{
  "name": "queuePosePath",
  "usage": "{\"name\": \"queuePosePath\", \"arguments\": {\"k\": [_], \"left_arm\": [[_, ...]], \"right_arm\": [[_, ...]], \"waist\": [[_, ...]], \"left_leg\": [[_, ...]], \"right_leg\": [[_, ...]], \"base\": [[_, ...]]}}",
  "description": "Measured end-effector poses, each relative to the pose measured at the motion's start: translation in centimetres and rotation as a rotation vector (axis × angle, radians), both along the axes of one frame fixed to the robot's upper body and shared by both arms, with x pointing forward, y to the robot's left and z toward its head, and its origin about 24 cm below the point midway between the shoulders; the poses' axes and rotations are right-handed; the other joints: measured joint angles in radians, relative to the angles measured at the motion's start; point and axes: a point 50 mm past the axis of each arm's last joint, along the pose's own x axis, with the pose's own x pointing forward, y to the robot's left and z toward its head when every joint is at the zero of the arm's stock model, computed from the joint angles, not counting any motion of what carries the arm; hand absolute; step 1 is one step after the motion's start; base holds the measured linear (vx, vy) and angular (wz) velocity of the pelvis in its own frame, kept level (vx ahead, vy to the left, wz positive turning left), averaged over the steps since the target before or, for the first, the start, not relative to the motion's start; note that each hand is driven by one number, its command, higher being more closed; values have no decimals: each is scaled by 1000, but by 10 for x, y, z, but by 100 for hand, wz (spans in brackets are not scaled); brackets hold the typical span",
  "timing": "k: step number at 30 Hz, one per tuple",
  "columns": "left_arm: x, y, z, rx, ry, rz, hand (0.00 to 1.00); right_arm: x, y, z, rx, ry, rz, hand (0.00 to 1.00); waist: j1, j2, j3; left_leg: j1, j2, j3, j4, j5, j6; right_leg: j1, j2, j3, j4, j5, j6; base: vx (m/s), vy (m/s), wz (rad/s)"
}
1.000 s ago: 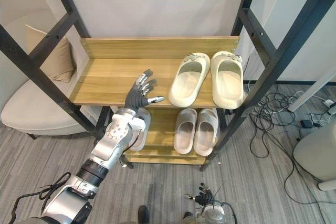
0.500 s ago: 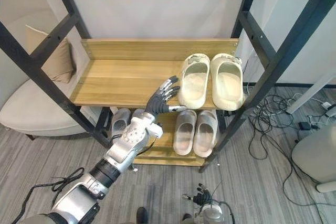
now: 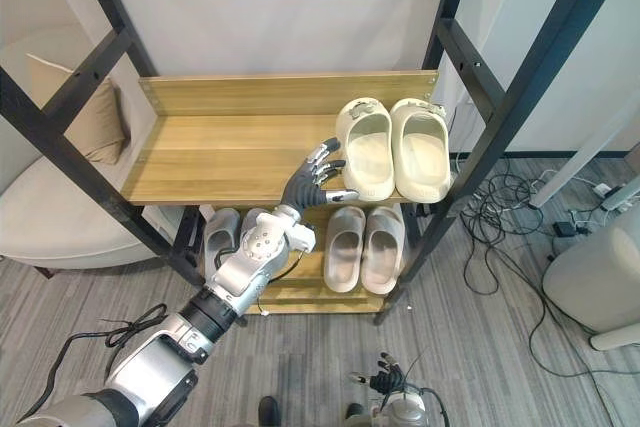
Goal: Organize the slippers on the shoe rack
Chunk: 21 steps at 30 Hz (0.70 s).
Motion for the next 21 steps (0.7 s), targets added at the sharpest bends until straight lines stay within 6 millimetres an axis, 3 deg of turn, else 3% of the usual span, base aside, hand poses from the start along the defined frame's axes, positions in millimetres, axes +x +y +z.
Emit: {"name": "queuePosePath", "arguments": {"k": [3,7,11,13,17,21], "left_arm": [[5,11,2,8,-6,28,0],[15,39,6,3,-4,114,0],[16,76,24,1,-88,193,0],[9,92,46,-24,-185,214,0],[-10,97,67,-110,-289,173,0],[-44,78,73,-215,-344,16,0]], "right_arm": [[0,0,0,0,-1,0,0],[1,2,0,5,-5,1,0],[2,2,1,7,-6,5,0],[2,3,1,10,-6,14,0],[5,4,2,14,-11,24,0],[8,8,0,20,12,52,0]], "waist": [[-1,0,0],[-5,0,0],[-2,0,0],[7,0,0],[19,1,-1],[53,4,-4]], "left_leg": [[0,1,12,0,-1,-1],[-4,4,11,5,-1,-1],[-14,3,-12,6,0,-1],[-14,0,-22,6,0,-1],[-13,-9,-49,6,3,4],[-17,-17,-69,6,7,9]], "right_leg": [[-1,0,3,-10,7,-1],[-7,3,4,-10,8,-2],[-1,5,-11,-10,8,-2],[7,3,-31,-10,6,1],[21,-4,-55,-10,1,7],[16,-13,-54,11,-11,5]], "base": [[-13,5,-12],[-6,0,-3],[27,-10,13],[26,-3,21],[9,12,20],[-19,27,12]]}}
